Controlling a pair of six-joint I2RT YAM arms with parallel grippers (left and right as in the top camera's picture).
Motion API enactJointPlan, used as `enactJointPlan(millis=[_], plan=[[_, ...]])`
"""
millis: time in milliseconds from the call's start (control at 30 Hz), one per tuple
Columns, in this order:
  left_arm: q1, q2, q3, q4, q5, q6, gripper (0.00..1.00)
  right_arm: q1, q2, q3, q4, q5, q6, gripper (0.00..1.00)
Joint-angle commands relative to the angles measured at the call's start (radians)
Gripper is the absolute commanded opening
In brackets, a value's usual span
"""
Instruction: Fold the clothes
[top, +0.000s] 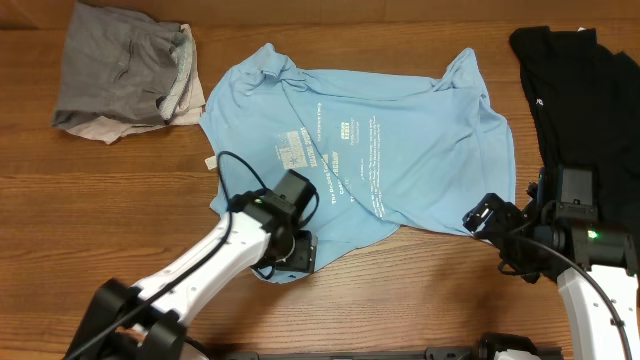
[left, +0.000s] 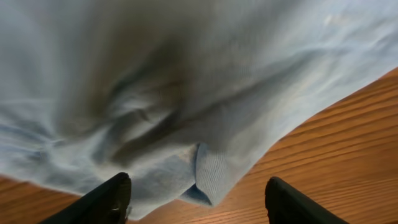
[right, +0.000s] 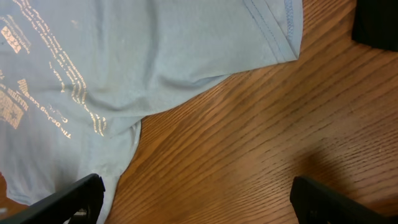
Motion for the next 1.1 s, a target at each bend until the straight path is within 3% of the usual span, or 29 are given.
enactJointPlan(millis=[0,100,200,333,700,767,867,1067], plan=[[-0.024,0.057,-0.007,-0.005,0.004,0.037,0.7,-0.003,0.007,-0.009,0.009,0.01,0.001,1.0],[-0.024,0.059,-0.007,-0.024,-0.002,0.031,0.65,-0.003,0.007,-0.009,0.016,0.018,0.001,1.0],[-0.024,0.061,-0.007,-0.023,-0.042,0.016,0.46,-0.003,0.007,-0.009,0.03,0.018,0.001,1.0],[-0.025,0.062,-0.007,-0.016,-0.079,-0.001,0.32,-0.003,0.007,-0.009,0.058,0.018,0.001,1.0],[-0.025,0.179,-0.008,-0.016,-0.044,-0.003,0.41,-0.003,0.007,-0.009,0.078,0.018,0.001,1.0],[-0.025,0.205,-0.008,-0.017,-0.041,-0.003,0.33,-0.003,0.007,-0.009,0.078,0.018,0.001,1.0],[-0.024,0.214,-0.008,-0.016,-0.042,-0.003,0.04,-0.003,0.007,-0.009,0.077,0.023,0.002,1.0],[0.055,0.213,0.116,-0.116,-0.081,0.02,0.04,-0.003,0.029,-0.01,0.058,0.025,0.002,0.95]])
